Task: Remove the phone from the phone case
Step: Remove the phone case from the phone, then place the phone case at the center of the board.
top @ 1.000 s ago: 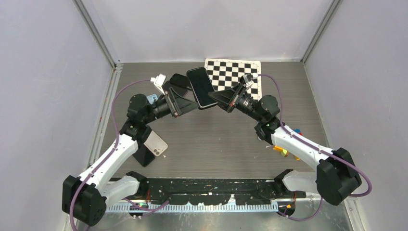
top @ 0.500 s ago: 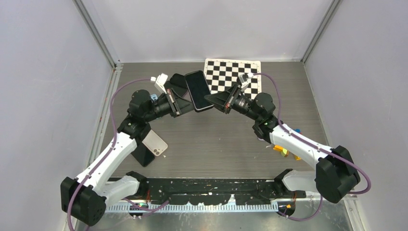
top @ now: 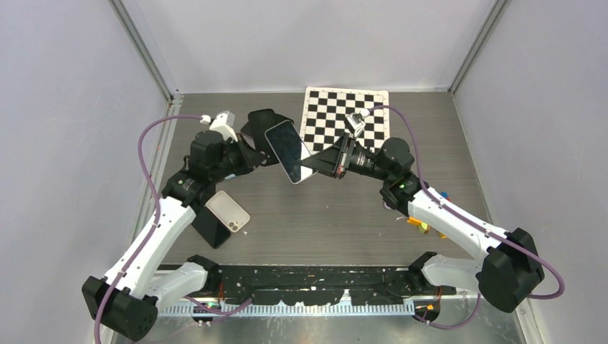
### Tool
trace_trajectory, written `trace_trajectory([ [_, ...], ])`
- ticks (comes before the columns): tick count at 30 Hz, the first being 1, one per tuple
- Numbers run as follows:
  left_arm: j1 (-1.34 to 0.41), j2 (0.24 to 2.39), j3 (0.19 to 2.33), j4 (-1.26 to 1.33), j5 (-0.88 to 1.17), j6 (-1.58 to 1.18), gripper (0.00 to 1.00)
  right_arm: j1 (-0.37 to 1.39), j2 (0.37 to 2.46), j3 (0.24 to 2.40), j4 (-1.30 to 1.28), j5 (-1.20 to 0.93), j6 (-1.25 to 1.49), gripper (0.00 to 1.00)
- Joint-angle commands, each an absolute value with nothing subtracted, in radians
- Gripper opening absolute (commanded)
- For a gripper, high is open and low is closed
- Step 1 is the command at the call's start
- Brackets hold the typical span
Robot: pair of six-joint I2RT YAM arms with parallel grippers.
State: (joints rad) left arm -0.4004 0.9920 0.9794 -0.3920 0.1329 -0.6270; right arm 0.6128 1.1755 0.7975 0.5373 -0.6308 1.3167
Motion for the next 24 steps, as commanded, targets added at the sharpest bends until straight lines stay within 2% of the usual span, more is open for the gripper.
trace_trajectory([
  [1,-0.402,0.980,0.991,-0.424,0.028,-0.568,0.00,0.615,1.157,0.835,0.605,-0.679,1.301,0.01],
  [11,-0.402,1.091,0.833,-0.420,-0.030,-0.735,0.00,0.615,1.194,0.808,0.241,-0.423,1.020,0.01],
  [24,-0.400,1.329,0.735,-0.263,0.054,-0.755,0.00,0.618,1.505,0.800,0.341,-0.333,1.010,0.01],
])
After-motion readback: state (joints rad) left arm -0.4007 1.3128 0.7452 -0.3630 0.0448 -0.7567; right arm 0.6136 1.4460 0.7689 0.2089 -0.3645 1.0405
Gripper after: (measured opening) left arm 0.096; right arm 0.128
